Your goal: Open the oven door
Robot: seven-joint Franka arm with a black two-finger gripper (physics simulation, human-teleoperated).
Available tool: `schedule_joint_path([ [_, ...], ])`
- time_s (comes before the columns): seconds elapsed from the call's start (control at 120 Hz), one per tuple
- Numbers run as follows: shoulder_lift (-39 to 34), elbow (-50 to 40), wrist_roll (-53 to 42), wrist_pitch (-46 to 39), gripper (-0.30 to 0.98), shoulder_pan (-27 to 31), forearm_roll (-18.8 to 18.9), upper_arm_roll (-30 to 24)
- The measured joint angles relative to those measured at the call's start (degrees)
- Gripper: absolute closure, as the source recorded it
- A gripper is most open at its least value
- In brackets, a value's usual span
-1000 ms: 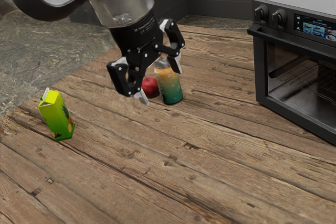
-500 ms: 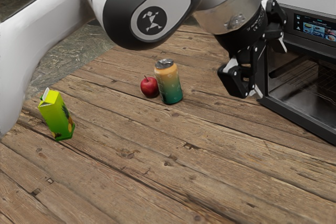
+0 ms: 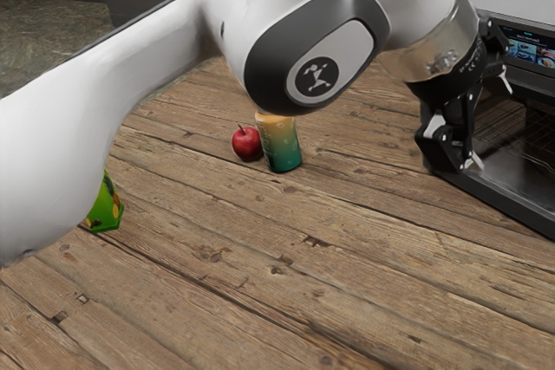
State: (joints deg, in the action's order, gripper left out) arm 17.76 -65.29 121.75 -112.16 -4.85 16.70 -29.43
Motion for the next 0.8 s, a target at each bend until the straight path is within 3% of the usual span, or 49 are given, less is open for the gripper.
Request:
schedule_joint_path([
  [0.425, 6.09, 3.22, -1.53, -6.08, 0.00, 1.51, 3.41, 0.67],
  [0.8, 13.39, 10.25, -6.61, -9.08, 0.00, 2.97, 4.08, 0.50],
])
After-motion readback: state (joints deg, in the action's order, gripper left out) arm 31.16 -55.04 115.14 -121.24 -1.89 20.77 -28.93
